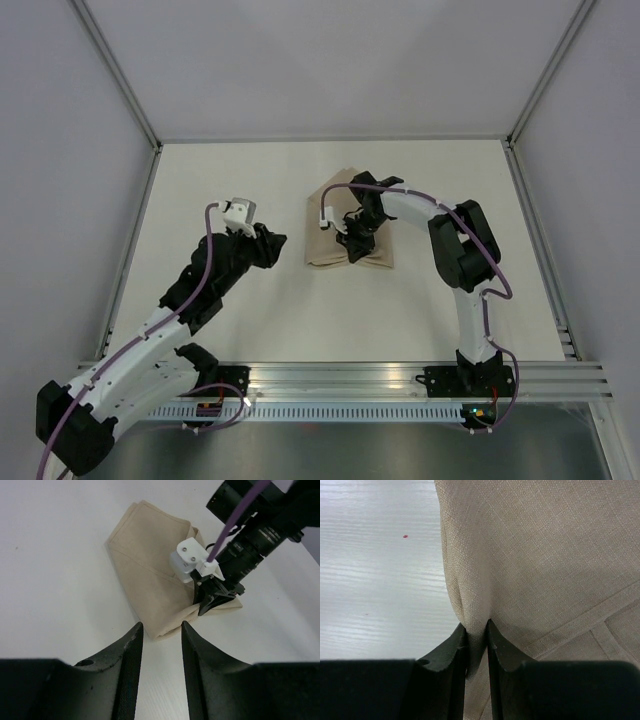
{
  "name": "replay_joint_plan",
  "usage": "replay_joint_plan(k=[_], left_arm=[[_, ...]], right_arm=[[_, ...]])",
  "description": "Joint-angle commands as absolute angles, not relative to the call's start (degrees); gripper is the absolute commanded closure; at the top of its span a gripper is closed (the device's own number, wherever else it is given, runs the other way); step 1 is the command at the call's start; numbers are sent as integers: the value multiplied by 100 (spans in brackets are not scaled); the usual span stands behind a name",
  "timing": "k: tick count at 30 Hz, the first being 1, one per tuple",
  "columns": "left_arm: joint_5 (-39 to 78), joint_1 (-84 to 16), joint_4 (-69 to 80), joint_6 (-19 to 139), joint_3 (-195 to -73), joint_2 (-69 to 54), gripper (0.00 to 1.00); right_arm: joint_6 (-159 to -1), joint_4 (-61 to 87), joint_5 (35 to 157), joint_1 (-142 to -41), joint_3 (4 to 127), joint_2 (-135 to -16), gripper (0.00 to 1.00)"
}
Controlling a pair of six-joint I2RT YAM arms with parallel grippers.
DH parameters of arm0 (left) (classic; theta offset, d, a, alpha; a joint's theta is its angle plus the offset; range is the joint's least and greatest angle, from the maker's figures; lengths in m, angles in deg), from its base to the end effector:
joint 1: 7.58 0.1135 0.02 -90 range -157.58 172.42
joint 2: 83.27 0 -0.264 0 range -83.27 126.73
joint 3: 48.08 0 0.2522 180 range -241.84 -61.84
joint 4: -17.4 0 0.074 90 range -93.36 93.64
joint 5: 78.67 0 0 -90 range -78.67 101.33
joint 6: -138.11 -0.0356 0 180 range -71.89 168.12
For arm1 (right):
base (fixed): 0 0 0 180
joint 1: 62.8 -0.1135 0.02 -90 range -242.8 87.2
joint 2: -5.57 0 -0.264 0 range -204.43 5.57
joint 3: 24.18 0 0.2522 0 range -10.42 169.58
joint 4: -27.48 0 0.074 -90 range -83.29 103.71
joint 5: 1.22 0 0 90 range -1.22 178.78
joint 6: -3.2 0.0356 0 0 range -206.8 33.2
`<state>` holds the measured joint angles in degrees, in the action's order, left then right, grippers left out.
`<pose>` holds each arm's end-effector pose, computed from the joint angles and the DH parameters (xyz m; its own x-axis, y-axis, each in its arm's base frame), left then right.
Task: Fold the napkin, place the utensils inside, and roll it up
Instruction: Roll the napkin with the utensil
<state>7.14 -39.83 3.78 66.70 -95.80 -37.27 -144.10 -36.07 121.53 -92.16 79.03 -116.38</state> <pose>0.1670 -0.1023 0.2884 -0.3157 -0.1768 -0.9323 0.3915 0.8707 -0.2977 0.3501 0.2190 0.1535 -0.0664 -0.8494 -0.5236 -0.9837 -0.0321 0.1767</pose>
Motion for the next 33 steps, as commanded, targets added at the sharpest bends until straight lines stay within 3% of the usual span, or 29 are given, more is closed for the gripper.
replay_joint_plan(k=[1,8,23,33], left_arm=[[308,-4431,916,5851,-9341,-3809,59],[52,-5538,2049,4830,-8804,-3521,55],[183,-6620,4344,2686,-9023,-349,44],[913,-6743,4004,1930,-9611,592,38]], right_arm=[[-14674,-4868,12472,-9128,7852,-12213,92],[-14727,-5106,12622,-9013,7940,-12451,92],[-14604,-5203,12666,-8925,8116,-12767,93],[-14534,-5132,12587,-8899,8098,-12829,93]])
